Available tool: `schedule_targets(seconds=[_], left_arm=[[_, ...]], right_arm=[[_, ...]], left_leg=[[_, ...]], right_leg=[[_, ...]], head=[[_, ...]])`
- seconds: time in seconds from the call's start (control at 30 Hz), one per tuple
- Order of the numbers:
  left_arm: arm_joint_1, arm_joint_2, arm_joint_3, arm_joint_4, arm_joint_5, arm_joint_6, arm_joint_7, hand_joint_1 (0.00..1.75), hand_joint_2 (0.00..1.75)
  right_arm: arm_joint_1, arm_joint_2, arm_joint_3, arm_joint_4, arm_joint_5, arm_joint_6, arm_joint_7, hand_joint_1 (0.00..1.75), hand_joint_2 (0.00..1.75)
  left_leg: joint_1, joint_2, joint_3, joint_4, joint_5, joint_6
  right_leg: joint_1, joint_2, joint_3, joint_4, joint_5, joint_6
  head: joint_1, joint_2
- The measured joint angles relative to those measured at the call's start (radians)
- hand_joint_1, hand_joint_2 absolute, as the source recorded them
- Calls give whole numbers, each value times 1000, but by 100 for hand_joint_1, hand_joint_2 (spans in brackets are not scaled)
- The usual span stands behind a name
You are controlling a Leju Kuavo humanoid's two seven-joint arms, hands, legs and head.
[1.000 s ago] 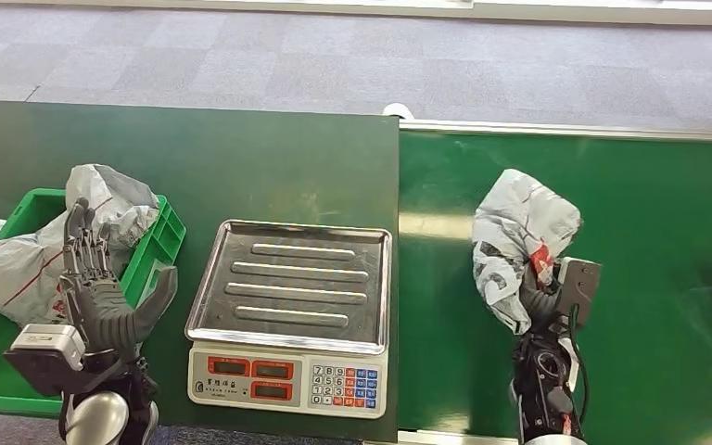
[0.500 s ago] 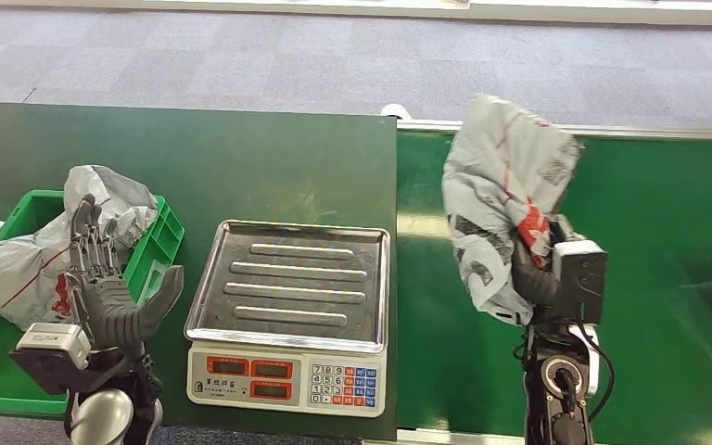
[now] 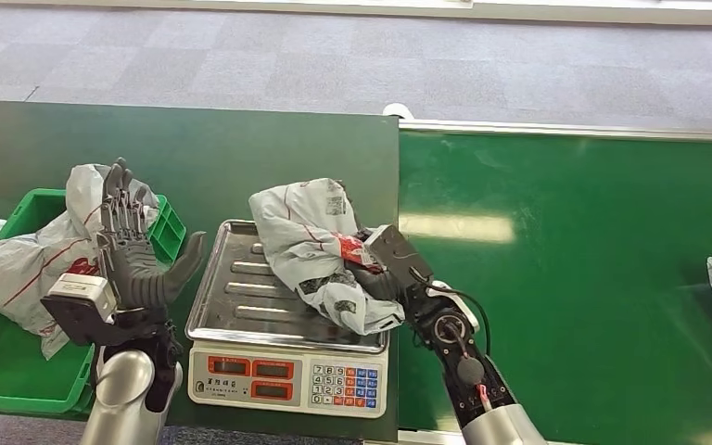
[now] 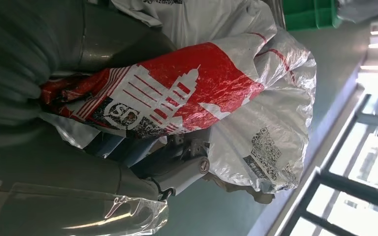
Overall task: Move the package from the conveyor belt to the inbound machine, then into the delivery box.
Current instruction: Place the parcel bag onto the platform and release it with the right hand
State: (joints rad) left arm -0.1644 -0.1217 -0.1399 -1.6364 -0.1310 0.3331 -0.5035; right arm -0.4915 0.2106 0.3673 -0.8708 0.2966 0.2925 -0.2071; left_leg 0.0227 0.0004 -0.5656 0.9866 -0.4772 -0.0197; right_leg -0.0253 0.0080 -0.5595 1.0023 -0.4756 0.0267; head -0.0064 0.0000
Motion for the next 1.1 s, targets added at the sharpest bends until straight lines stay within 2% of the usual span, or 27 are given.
schedule_targets(seconds=[0.1,0.13,0.23,0.27,0.47,0.53,0.6,0.7,0.87,1.1], left_arm=[[-4,1,-1,9,0,1,0,0,175],[-5,1,-1,12,0,1,0,0,175],[-8,3,-1,19,0,2,0,0,175],[-8,3,-1,21,0,3,0,0,175],[-12,5,0,22,1,3,0,0,175],[-9,6,1,21,1,11,0,0,175],[9,8,8,9,-1,24,0,0,175],[49,9,25,-23,-10,36,0,0,175],[109,7,51,-81,-34,33,0,0,175],[130,6,49,-98,-31,6,-15,0,175]], right_arm=[[-19,0,22,52,2,4,-3,175,175],[-24,0,26,65,2,5,-4,164,175],[-39,0,37,94,6,6,-3,37,175],[-43,0,40,103,10,9,-3,3,175],[-71,-3,79,160,60,55,-63,0,175],[-76,-3,97,170,101,13,-63,0,175],[-72,-5,114,158,156,-69,-43,0,175],[-42,-15,125,89,224,-159,7,0,175],[52,-50,116,-129,332,-228,105,0,175],[137,-66,63,-325,399,-263,118,0,175]], left_leg=[[0,0,0,0,0,0],[0,0,0,0,0,0],[0,0,0,0,0,0],[0,0,0,0,0,0],[0,0,0,0,0,0],[0,0,0,0,0,0],[0,0,0,0,0,0],[0,0,0,0,0,0],[0,0,0,0,0,0],[0,0,0,0,0,0]], right_leg=[[0,0,0,0,0,0],[0,0,0,0,0,0],[0,0,0,0,0,0],[0,0,0,0,0,0],[0,0,0,0,0,0],[0,0,0,0,0,0],[0,0,-1,0,0,0],[0,0,-1,0,0,0],[0,0,-1,0,0,0],[0,0,-1,0,0,0]], head=[[0,0],[0,0],[0,0],[0,0],[0,0],[0,0],[0,0],[0,0],[0,0],[0,0]])
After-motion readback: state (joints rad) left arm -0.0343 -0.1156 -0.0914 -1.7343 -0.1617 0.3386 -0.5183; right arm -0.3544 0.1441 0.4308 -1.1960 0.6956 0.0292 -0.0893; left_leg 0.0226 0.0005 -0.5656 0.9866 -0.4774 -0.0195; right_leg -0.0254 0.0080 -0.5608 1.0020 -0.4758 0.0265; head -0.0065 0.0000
